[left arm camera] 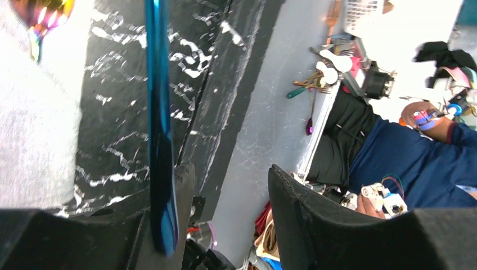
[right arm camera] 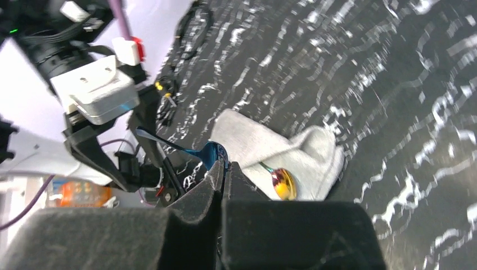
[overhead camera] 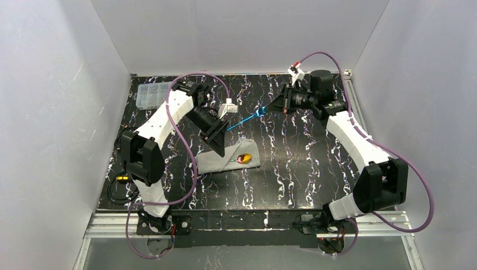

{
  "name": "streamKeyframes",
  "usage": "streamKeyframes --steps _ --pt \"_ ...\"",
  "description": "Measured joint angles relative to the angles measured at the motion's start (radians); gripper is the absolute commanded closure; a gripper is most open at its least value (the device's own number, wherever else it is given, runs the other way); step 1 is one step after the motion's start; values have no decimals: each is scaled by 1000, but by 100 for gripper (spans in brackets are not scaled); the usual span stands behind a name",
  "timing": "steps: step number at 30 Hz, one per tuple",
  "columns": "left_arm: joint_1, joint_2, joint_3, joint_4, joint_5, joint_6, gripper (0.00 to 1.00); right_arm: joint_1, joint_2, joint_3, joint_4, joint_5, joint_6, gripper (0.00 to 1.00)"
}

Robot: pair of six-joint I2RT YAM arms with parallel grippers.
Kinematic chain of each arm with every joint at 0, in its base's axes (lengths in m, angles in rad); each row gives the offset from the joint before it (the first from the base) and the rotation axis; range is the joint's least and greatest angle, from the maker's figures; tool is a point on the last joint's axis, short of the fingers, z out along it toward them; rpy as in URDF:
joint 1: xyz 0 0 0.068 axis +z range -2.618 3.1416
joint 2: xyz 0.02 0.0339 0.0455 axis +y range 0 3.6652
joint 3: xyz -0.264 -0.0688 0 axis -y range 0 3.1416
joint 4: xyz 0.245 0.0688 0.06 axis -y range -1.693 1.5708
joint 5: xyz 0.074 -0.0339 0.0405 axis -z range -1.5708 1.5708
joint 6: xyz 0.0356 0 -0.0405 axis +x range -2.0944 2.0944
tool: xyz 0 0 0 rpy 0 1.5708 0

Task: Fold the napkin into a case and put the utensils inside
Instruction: Insert the fork into the folded napkin.

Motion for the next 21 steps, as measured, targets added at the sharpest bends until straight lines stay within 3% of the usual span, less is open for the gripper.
streamKeyframes --steps 4,10,15,21 --pt "20 0 -31 18 -113 -53 52 1 -42 -69 -94 149 18 99" --pt "140 -5 -125 89 -249 -90 54 6 -109 -208 -210 359 34 99" --pt "219 -12 -276 184 -350 -102 56 31 -122 -299 -245 452 49 99" --pt "224 -14 -423 296 -404 -129 58 44 -122 -326 -248 512 63 99"
